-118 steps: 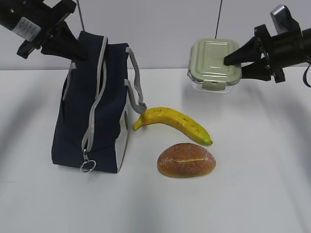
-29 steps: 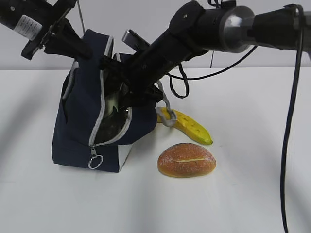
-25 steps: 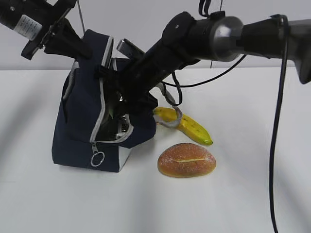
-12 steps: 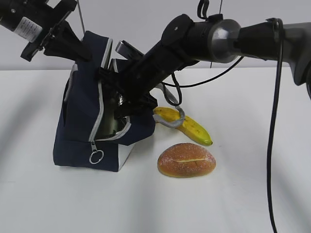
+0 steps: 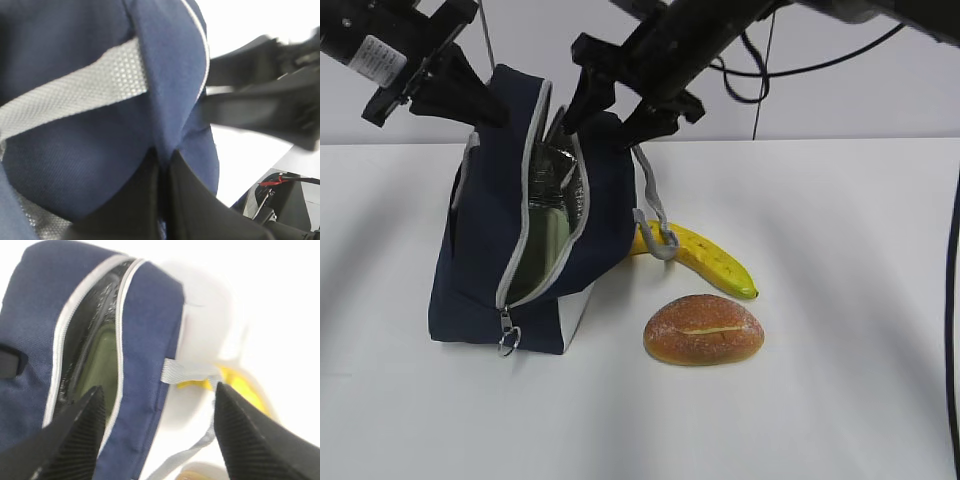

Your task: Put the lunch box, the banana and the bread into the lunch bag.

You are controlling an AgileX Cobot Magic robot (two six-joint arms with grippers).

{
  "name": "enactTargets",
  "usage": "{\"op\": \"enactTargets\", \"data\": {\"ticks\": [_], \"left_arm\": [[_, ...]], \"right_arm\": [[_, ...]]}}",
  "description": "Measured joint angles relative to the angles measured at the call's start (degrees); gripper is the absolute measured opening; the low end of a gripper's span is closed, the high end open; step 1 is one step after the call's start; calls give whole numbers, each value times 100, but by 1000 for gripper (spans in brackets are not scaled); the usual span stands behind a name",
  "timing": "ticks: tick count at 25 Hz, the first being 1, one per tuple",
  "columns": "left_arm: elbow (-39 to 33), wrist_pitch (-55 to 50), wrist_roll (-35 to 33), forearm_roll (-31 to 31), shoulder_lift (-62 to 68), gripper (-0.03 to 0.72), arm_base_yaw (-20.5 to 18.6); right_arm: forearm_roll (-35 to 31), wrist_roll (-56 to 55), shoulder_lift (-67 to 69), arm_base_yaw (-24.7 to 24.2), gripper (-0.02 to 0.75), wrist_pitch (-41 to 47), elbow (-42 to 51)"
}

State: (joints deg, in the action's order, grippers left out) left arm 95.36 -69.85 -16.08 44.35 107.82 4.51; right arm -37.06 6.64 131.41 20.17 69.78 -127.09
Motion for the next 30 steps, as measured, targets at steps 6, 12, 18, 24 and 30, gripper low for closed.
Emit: {"op": "enactTargets", "data": {"ticks": [6,12,18,24,30], "left_arm": [[0,0,0,-10,0,-1,0],[0,0,0,-10,0,-1,0],[0,0,0,-10,0,-1,0],[0,0,0,-10,0,-1,0],[0,0,0,-10,0,-1,0]], "right_arm": [[1258,-114,-632,-86,503,85,-186],[2208,-127,-1420,-86,503,180,-186],[2933,-115,-2033,-86,503,192,266],[3366,144,-2373,-86,504,192,1561],[3796,437,-2632,-86,504,192,2765]]}}
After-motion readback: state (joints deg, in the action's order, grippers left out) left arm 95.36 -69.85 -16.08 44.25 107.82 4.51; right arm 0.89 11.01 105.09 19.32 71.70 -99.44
